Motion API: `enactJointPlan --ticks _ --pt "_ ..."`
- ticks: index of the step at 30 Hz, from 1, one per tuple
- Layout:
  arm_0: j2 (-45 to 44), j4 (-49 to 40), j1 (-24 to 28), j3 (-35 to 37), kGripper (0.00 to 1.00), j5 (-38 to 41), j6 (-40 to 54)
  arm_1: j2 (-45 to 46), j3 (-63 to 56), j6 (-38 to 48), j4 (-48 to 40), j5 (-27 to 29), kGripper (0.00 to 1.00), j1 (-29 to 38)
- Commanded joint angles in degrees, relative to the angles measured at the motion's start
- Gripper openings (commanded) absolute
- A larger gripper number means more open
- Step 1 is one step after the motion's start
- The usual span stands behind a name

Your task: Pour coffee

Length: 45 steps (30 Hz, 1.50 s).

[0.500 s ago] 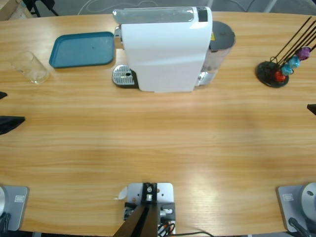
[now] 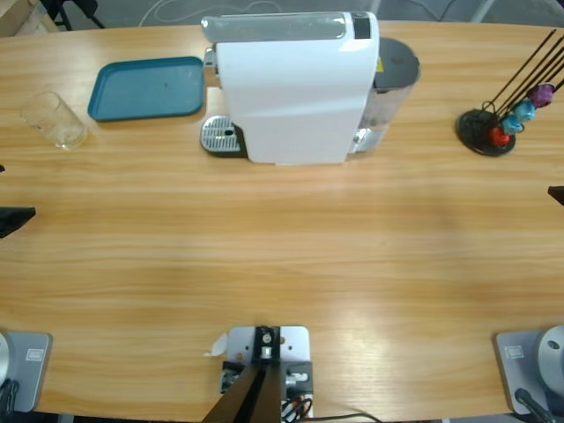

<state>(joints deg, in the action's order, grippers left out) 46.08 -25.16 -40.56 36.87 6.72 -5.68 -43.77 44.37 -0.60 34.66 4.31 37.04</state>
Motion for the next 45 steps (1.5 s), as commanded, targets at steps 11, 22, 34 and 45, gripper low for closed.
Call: enactJointPlan --ticks 11,22,34,45 --pt "27.64 4.24 1.29 24.92 0.979 -0.89 -26.78 -1.59 -1.40 -1.60 -0.03 -1.32 1.000 0.31" --pt "44.99 15.14 7.62 29.52 0.931 10.68 -37.77 -4.53 -0.69 -1.16 0.09 -0.92 1.000 0.31" --pt "52.66 14.93 7.46 36.17 0.854 17.43 -38.58 -5.00 -0.34 -0.90 0.50 -0.35 1.000 0.31" --pt "53.03 12.77 6.55 33.92 0.851 18.24 -38.89 -5.18 -0.34 -0.72 0.50 -0.18 1.000 0.31"
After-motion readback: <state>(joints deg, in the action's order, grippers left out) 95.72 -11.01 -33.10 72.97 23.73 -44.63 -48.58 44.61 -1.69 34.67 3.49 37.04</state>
